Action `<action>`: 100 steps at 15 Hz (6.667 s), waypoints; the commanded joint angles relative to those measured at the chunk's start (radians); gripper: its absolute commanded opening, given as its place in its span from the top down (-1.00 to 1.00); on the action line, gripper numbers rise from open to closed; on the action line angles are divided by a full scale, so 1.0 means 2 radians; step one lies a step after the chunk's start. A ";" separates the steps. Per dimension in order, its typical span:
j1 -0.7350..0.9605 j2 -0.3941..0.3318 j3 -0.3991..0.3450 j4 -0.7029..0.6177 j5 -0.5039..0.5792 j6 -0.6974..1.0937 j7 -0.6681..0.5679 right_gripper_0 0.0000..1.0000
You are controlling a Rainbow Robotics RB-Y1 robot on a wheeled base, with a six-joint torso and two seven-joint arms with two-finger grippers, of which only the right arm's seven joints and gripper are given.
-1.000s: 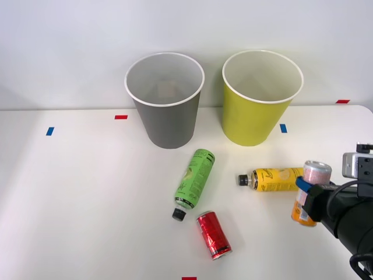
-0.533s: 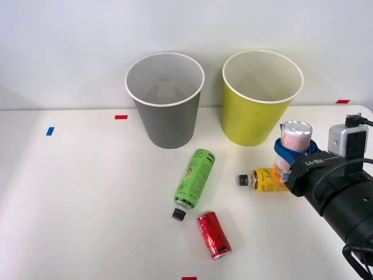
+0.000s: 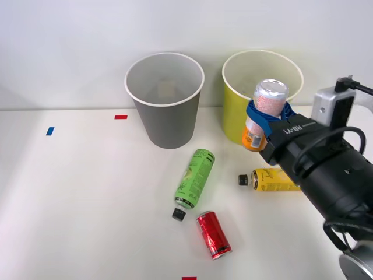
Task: Put cans in the gray bin, plastic bottles in the light green bin
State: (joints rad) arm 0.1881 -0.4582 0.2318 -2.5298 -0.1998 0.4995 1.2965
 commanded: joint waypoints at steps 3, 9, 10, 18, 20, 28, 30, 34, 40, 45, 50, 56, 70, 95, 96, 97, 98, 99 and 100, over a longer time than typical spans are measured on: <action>-0.200 0.092 0.053 0.175 -0.002 0.000 0.004 1.00; -0.387 0.160 0.054 0.384 -0.004 -0.011 0.000 1.00; -0.412 0.162 0.054 0.418 -0.007 -0.024 -0.002 1.00; -0.497 0.175 0.060 0.547 -0.027 -0.050 -0.012 1.00; -0.501 0.175 0.060 0.546 -0.028 -0.050 -0.013 1.00; -0.499 0.141 0.086 0.546 0.011 -0.067 -0.012 -1.00; -0.484 0.113 0.103 0.545 -0.013 -0.114 -0.012 -1.00; -0.405 0.065 0.097 0.463 -0.033 -0.162 -0.014 -1.00; -0.175 -0.038 0.060 0.216 -0.044 -0.176 -0.033 -1.00; 0.024 -0.039 0.013 0.177 -0.048 -0.312 -0.042 -1.00; 0.151 0.002 -0.008 0.177 -0.050 -0.364 -0.041 -1.00; 0.197 0.121 -0.038 0.248 -0.042 -0.369 -0.034 -1.00; 0.181 0.171 -0.076 0.397 0.197 -0.514 -0.129 -1.00; 0.336 0.074 0.027 0.399 0.070 -0.632 0.113 -1.00; 0.336 0.074 0.027 0.399 0.070 -0.632 0.113 -1.00; 0.336 0.074 0.027 0.399 0.070 -0.632 0.113 -1.00; 0.336 0.074 0.027 0.399 0.070 -0.632 0.113 -1.00; 0.336 0.074 0.027 0.399 0.070 -0.632 0.113 -1.00; 0.336 0.074 0.027 0.399 0.070 -0.632 0.113 -1.00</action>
State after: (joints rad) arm 0.8605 -0.3098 0.2853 -1.7317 -0.0597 -0.7644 1.5234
